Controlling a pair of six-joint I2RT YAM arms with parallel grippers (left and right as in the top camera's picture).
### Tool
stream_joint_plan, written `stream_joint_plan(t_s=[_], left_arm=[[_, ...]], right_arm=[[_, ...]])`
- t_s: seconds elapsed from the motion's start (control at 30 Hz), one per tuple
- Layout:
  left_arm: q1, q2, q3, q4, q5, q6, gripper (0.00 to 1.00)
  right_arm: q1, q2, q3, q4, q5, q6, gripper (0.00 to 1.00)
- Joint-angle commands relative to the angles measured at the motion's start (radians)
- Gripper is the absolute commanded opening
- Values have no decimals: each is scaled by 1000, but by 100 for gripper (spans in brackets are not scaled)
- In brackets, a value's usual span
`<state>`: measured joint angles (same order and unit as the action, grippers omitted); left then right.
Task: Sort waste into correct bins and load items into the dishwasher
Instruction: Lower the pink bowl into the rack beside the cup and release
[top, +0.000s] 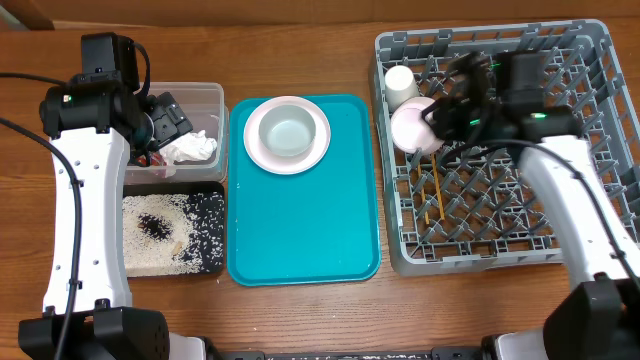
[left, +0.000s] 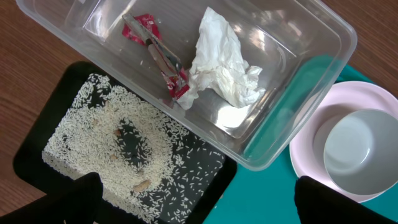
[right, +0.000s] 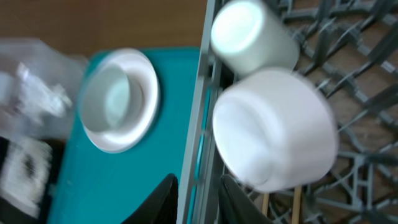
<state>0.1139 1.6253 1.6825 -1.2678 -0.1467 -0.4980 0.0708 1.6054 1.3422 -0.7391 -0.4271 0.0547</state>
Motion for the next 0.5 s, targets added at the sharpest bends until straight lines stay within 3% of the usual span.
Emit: stream_joint_plan(t_s=[0.0, 0.23, 0.47], left_arm=[[3, 6, 14, 1, -6, 8, 100], [3, 6, 14, 1, -6, 8, 100], [3, 6, 14, 1, -6, 8, 100]], right_arm=[[113, 46, 0, -34, 364, -56, 25], [135, 101, 0, 56, 437, -51, 26], [132, 137, 0, 65, 361, -13, 25]])
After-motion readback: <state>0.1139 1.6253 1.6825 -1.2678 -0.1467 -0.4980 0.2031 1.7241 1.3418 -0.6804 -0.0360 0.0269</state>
